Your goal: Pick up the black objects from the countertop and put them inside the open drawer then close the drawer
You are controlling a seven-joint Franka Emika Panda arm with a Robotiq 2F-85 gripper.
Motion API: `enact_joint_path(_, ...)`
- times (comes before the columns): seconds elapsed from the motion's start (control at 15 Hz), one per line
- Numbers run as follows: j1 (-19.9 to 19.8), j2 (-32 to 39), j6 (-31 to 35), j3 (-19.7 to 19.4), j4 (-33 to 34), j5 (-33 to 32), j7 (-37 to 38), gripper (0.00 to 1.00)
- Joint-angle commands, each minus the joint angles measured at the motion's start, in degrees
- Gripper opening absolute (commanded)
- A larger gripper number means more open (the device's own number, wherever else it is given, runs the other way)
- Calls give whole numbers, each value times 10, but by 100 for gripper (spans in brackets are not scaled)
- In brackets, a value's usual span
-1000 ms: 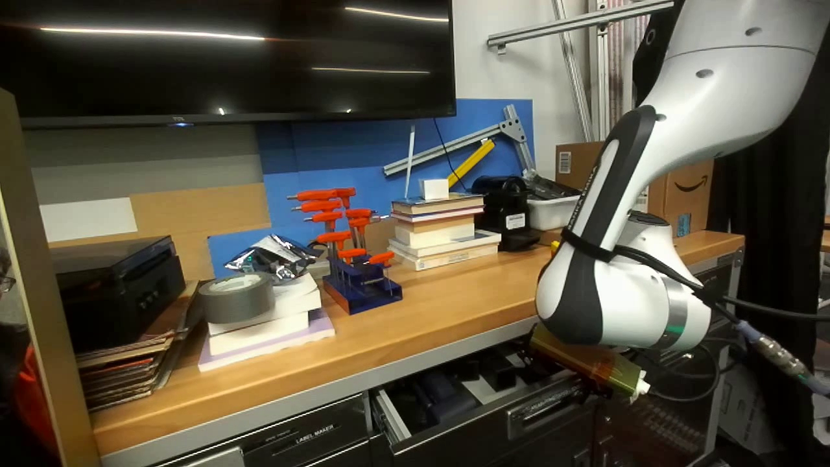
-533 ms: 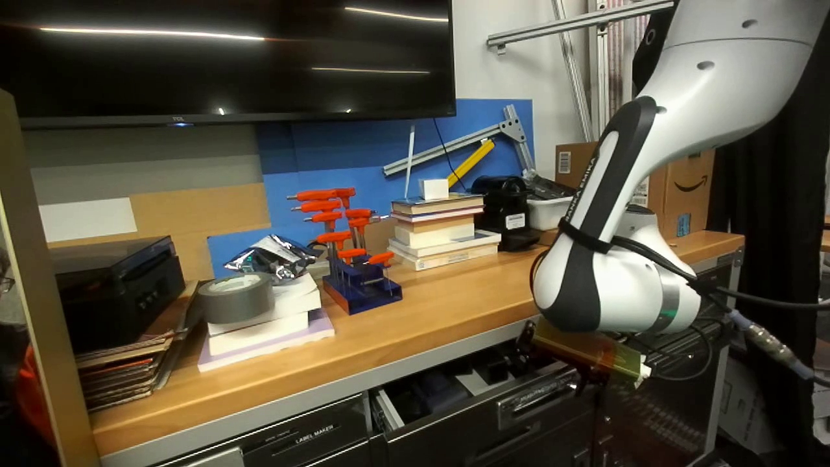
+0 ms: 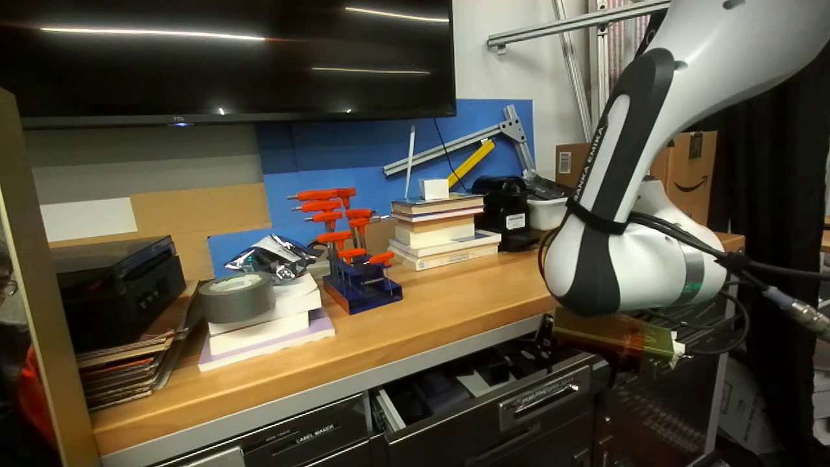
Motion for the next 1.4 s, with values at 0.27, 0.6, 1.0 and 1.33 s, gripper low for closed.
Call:
enact_joint_path(0.27, 156, -42, -173, -153, 6, -121, 157, 100)
enact_joint_path(0.6, 174, -70, -280, -171, 23, -286, 362, 100)
enact_joint_path(1.0, 61, -138, -446, -20, 15, -325, 528, 100)
enact_joint_path(1.33, -36, -137, -423, 73, -31, -179, 462, 100)
